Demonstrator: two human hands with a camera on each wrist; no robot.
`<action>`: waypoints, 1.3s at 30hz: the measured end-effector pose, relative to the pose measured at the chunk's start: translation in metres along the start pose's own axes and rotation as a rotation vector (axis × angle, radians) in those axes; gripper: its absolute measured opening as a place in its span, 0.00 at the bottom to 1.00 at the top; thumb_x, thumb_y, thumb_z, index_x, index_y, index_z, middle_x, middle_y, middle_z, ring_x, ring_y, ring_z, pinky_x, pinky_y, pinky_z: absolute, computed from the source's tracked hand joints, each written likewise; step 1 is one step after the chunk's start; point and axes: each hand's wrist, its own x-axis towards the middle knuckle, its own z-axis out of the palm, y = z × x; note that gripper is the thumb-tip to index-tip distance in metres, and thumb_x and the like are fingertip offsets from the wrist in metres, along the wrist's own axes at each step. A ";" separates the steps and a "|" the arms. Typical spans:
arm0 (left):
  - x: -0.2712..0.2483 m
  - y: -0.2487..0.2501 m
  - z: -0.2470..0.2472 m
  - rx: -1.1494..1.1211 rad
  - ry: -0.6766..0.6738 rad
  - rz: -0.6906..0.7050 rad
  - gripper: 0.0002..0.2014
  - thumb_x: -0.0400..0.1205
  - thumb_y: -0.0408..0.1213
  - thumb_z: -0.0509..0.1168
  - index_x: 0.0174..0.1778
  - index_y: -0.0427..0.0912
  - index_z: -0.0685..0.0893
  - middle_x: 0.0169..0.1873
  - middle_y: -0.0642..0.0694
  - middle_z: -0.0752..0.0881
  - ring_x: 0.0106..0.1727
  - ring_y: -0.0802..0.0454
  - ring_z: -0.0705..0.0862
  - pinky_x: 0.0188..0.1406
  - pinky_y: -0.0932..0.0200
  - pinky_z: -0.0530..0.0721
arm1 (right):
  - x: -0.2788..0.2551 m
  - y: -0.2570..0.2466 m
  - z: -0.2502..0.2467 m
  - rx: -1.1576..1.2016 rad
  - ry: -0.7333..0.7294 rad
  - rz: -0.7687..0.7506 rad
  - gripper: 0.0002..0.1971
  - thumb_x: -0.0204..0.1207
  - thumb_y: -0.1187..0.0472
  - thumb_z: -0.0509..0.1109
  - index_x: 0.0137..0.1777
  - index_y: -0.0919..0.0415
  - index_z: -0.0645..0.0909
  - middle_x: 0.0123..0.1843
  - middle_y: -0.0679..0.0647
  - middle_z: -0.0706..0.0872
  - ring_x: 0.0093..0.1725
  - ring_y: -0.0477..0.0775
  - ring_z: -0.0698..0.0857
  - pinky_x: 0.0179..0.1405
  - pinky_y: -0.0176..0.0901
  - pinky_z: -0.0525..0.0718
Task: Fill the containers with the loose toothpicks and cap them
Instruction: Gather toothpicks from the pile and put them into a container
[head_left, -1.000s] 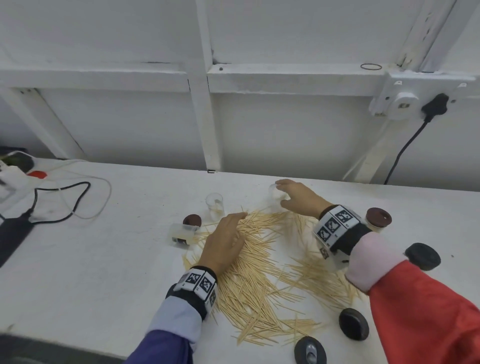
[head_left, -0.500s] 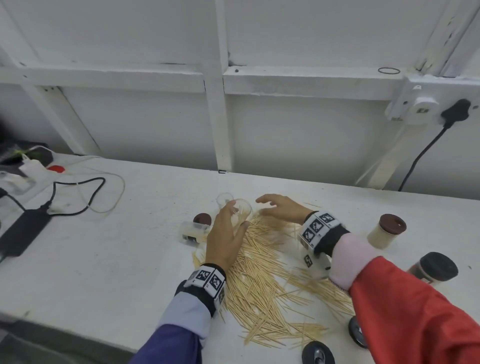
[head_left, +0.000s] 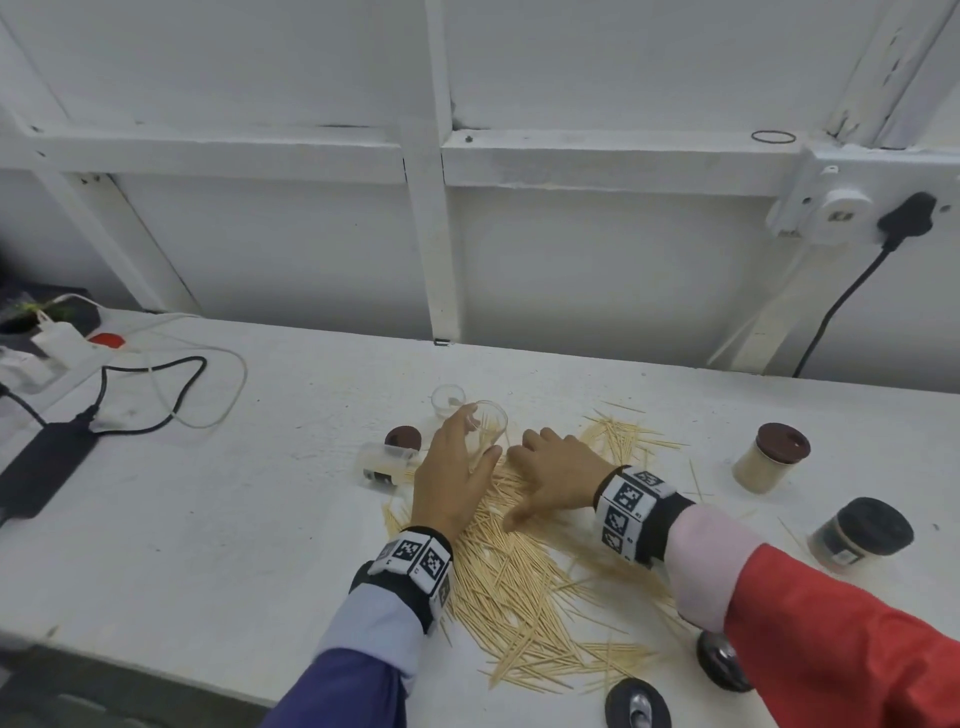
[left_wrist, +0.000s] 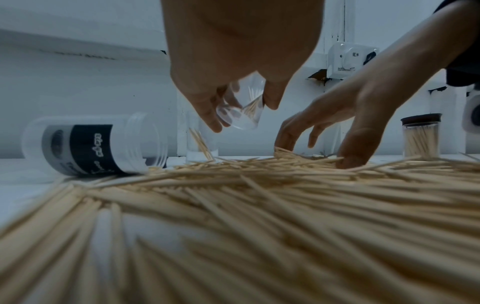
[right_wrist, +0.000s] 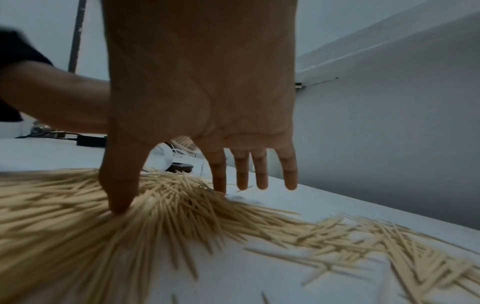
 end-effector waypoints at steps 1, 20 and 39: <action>0.000 0.000 0.000 0.005 -0.001 -0.001 0.28 0.83 0.46 0.67 0.78 0.49 0.66 0.63 0.52 0.78 0.64 0.55 0.76 0.60 0.53 0.78 | -0.004 -0.003 0.002 -0.027 0.012 0.000 0.45 0.62 0.22 0.67 0.69 0.55 0.70 0.63 0.52 0.73 0.63 0.54 0.71 0.63 0.53 0.70; 0.000 -0.004 0.002 0.032 -0.043 -0.025 0.29 0.83 0.47 0.67 0.79 0.47 0.66 0.65 0.52 0.78 0.67 0.53 0.76 0.61 0.53 0.76 | -0.015 -0.030 0.008 -0.003 0.111 0.008 0.34 0.73 0.36 0.69 0.68 0.62 0.72 0.63 0.56 0.76 0.64 0.57 0.74 0.63 0.53 0.72; -0.001 -0.003 0.001 0.016 -0.045 -0.015 0.29 0.83 0.46 0.67 0.79 0.47 0.66 0.67 0.50 0.78 0.69 0.52 0.75 0.60 0.55 0.74 | -0.009 -0.036 0.002 0.140 -0.027 0.085 0.01 0.83 0.65 0.57 0.52 0.61 0.68 0.48 0.60 0.75 0.44 0.56 0.74 0.43 0.46 0.72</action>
